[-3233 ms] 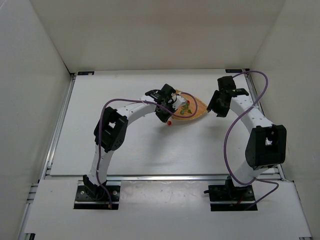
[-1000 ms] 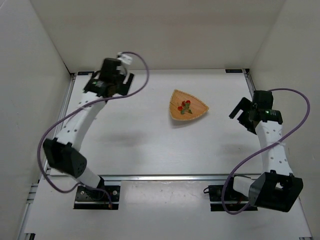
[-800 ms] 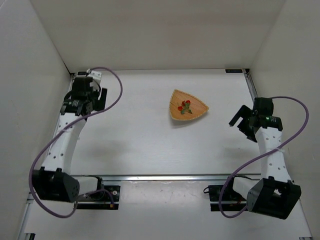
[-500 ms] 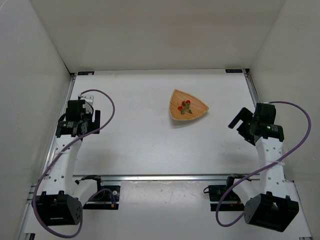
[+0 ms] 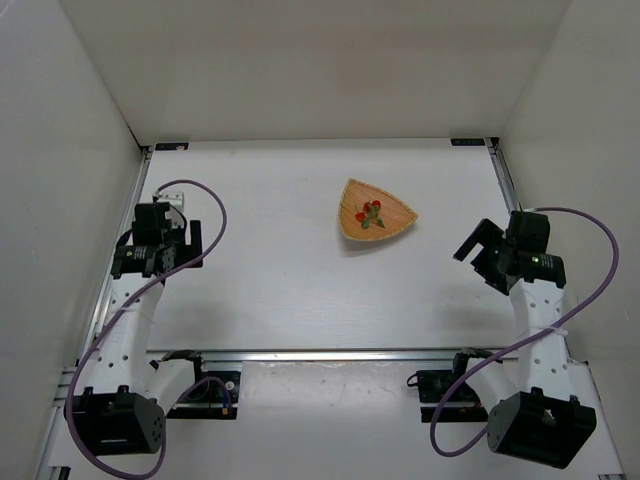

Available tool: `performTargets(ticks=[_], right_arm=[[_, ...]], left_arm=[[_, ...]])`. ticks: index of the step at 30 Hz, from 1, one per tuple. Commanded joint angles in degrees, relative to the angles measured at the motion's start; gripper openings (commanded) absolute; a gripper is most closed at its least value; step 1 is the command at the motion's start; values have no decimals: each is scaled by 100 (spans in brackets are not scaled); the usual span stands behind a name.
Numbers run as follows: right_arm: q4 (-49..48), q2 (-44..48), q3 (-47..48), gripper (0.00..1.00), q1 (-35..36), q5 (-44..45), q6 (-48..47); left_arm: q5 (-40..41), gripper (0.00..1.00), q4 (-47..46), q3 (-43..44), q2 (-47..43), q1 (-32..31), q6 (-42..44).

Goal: Place and organize the fake fruits in the fruit bowl

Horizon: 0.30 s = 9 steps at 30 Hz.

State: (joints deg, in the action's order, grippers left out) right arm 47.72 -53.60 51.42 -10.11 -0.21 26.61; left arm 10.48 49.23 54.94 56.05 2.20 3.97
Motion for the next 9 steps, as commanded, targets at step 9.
performTargets(ticks=[9], right_arm=[[-509, 157, -150, 100, -26, -199, 2]], left_arm=[[174, 100, 7, 105, 169, 44, -299]])
